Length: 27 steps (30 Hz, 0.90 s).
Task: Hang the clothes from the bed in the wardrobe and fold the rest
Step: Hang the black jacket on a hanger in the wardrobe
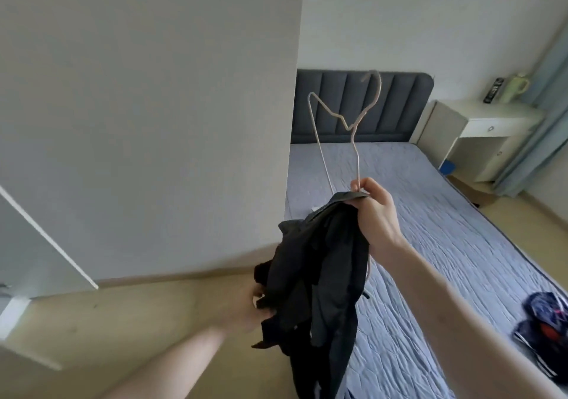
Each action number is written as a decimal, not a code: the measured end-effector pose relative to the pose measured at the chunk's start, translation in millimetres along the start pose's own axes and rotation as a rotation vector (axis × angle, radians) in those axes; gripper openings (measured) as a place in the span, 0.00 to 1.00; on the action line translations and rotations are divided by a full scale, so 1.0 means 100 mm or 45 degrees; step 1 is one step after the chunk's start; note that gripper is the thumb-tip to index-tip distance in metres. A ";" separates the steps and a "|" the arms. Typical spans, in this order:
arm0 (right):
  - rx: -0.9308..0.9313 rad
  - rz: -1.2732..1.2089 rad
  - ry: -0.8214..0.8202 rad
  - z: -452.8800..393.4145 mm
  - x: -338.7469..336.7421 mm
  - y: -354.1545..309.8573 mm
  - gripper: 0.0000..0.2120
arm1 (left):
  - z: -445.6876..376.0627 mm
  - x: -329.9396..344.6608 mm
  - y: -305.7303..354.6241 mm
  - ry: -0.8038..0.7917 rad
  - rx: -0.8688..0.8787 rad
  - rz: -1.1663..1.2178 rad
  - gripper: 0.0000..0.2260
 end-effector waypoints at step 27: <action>0.313 0.216 0.372 -0.16 -0.64 0.68 0.04 | 0.25 -2.04 -0.52 0.101 -0.080 -0.674 0.17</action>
Point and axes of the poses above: each hand's wrist, its own z-axis away from the middle knuckle, its own x-axis out of the palm, y = z × x, the point moved 1 cm from there along -z, towards the middle knuckle, and after that the axes turned 2 degrees about z, right-handed, at the moved point
